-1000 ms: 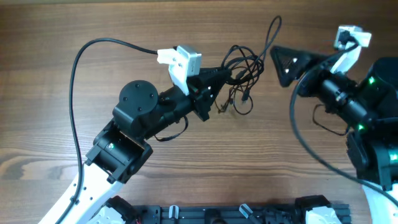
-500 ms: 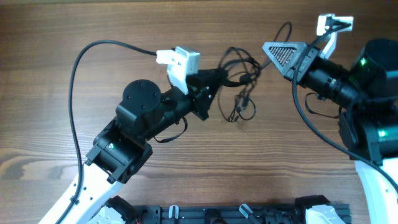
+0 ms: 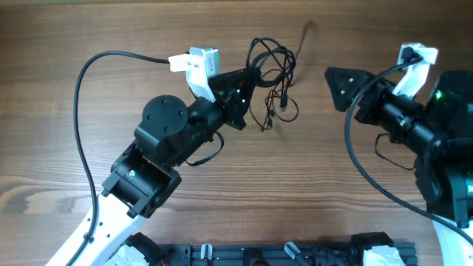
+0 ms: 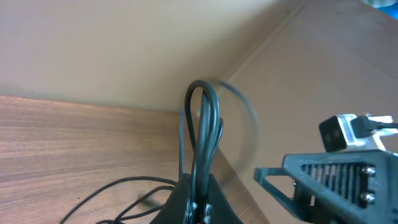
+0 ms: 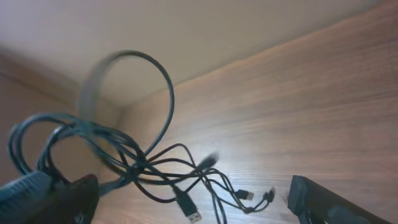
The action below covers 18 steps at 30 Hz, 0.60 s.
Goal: Untangle cables
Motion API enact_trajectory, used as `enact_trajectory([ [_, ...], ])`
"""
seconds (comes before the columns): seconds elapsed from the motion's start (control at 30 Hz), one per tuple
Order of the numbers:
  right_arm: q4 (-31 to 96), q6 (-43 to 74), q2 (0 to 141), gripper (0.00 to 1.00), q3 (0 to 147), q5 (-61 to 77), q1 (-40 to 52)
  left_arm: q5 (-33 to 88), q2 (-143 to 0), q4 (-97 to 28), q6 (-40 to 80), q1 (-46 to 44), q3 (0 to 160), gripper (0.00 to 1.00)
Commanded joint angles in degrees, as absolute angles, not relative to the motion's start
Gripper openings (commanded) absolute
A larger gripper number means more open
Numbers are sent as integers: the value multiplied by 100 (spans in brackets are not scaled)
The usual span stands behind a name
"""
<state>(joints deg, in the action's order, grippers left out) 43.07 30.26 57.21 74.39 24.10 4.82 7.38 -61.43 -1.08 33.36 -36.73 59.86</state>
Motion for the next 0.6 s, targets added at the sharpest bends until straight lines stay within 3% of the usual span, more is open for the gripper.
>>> enact_trajectory([
  [0.0,4313,1826,5706,100,7467,2998,464,1059,-6064,176,3398,-3653,6001,4],
  [0.07,4335,1271,5706,100,7465,3385,464,1092,-6064,314,3511,-3653,6001,4],
  [0.27,4355,1094,5806,100,7465,3485,464,1284,-6064,399,3719,-3653,6001,4],
  [0.43,4250,134,6023,100,7465,4858,464,1417,-6064,574,3959,-3653,6001,4],
  [0.57,2993,1428,6016,100,7467,4851,464,2095,-6071,379,2742,-3653,6001,4],
])
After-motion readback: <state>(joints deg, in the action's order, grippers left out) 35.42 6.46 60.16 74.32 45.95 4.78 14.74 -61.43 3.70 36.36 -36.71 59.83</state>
